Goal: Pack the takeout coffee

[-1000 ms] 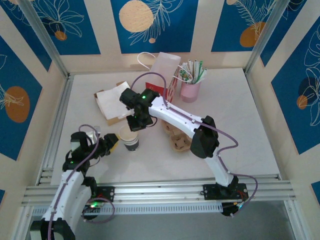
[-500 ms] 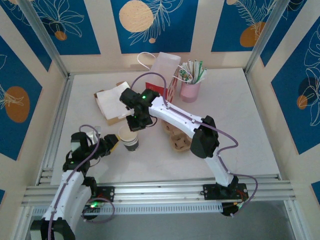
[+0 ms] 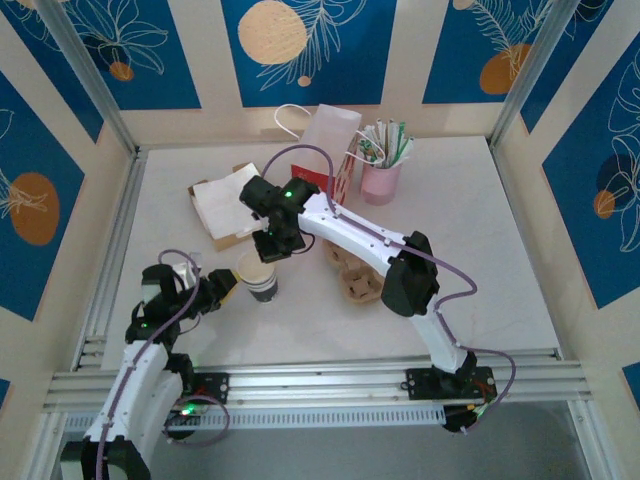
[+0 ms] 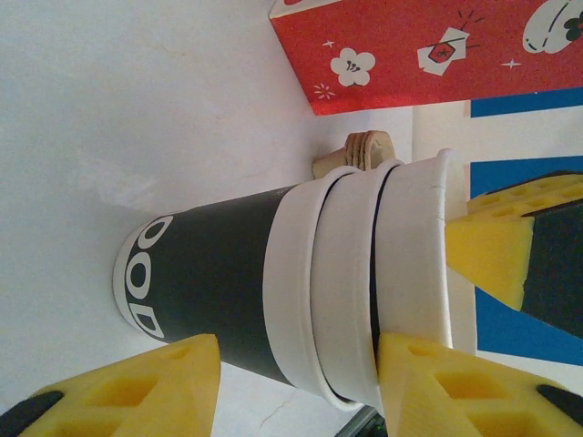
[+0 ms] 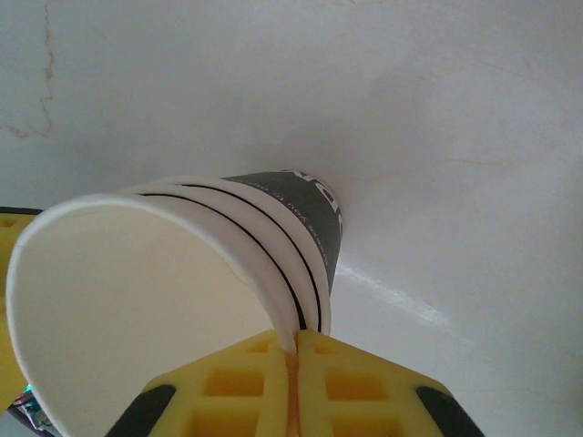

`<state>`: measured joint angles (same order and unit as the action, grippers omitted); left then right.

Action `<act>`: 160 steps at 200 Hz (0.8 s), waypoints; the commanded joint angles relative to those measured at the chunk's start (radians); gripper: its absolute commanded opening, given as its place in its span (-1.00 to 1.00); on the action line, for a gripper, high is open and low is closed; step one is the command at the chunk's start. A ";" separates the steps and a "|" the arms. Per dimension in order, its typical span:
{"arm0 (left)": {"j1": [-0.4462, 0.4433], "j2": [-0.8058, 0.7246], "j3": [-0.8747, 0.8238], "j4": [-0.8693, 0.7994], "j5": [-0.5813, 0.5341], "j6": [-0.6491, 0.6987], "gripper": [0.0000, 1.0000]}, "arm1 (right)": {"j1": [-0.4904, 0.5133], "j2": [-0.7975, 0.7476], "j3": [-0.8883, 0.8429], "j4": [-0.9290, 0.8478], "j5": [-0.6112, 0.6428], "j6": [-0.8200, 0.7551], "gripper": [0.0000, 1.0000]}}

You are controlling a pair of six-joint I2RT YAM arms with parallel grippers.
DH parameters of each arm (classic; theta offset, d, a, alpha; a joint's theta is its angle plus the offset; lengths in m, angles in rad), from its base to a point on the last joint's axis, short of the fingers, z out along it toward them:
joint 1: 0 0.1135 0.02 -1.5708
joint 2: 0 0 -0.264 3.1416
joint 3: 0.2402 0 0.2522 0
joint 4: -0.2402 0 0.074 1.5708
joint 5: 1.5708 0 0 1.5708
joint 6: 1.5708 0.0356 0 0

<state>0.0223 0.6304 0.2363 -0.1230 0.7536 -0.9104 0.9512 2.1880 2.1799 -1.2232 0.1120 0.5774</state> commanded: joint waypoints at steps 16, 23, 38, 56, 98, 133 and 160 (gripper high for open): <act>0.013 0.005 -0.006 -0.020 -0.004 0.015 -0.03 | 0.001 -0.047 -0.009 -0.002 -0.007 0.009 -0.77; 0.013 0.008 -0.006 -0.016 -0.003 0.014 -0.03 | 0.003 -0.047 -0.009 -0.004 -0.004 0.007 -0.77; 0.013 0.012 -0.006 -0.009 0.002 0.010 -0.03 | 0.004 -0.045 -0.004 -0.011 0.011 0.006 -0.77; 0.013 0.014 -0.005 -0.001 0.005 0.007 -0.03 | 0.006 -0.045 0.001 -0.018 0.026 0.003 -0.65; 0.013 0.021 -0.005 0.013 0.006 0.012 -0.03 | 0.010 -0.045 0.008 -0.024 0.033 -0.005 -0.60; 0.013 0.026 -0.005 0.019 0.010 0.012 -0.03 | 0.012 -0.045 0.010 -0.025 0.035 -0.011 -0.77; 0.013 0.026 -0.005 0.022 0.009 0.011 -0.02 | 0.013 -0.045 0.016 -0.029 0.035 -0.011 -0.92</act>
<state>0.0227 0.6514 0.2363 -0.1028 0.7574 -0.9108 0.9573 2.1857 2.1792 -1.2282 0.1425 0.5652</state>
